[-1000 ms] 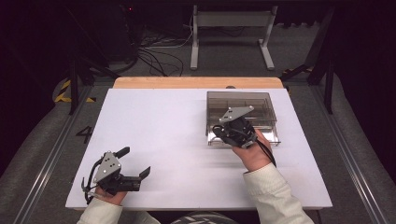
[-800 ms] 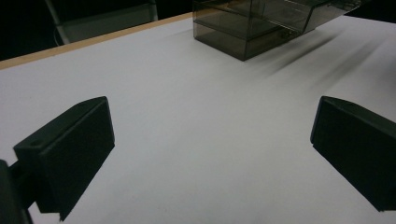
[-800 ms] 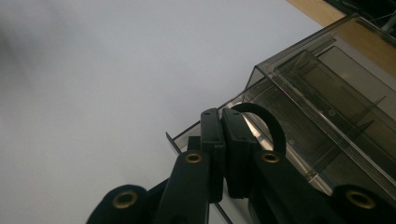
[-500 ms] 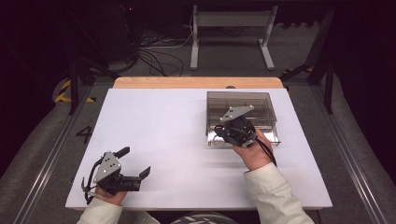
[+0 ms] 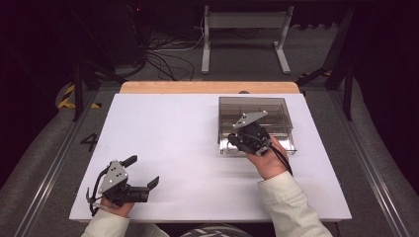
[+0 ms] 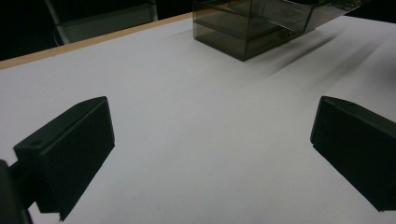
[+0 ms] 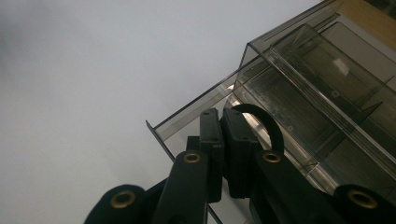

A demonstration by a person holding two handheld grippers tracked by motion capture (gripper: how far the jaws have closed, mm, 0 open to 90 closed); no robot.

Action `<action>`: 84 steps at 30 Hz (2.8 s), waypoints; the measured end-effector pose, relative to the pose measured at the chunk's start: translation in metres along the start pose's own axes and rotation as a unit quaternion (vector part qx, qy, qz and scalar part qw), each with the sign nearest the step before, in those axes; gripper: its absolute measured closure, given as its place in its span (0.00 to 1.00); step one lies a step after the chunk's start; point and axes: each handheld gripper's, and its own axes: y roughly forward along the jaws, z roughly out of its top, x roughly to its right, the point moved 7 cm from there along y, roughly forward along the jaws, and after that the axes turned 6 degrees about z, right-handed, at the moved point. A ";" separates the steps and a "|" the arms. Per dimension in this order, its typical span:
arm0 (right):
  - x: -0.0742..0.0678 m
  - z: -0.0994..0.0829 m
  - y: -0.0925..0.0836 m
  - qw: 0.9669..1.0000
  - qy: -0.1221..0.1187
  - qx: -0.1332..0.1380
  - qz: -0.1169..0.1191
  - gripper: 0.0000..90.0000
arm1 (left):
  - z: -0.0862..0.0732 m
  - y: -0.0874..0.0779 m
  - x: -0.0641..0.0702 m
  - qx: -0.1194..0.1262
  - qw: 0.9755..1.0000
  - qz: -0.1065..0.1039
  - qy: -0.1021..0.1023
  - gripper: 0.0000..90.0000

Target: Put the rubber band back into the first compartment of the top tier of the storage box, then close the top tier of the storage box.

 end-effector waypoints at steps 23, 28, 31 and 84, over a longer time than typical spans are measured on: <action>0.005 -0.002 -0.029 0.999 -0.008 0.040 -0.005 1.00 | 0.003 0.008 0.002 0.000 1.000 -0.010 0.007 0.00; 0.005 -0.003 -0.036 0.999 -0.014 0.044 0.000 1.00 | 0.003 0.007 0.002 0.001 1.000 -0.011 0.003 0.00; 0.004 -0.003 -0.039 0.999 -0.020 0.045 0.006 1.00 | 0.003 0.006 0.001 0.001 1.000 -0.010 0.004 0.00; 0.017 -0.043 -0.067 0.999 -0.015 -0.037 -0.004 1.00 | 0.003 0.005 0.001 0.001 1.000 -0.009 0.005 0.00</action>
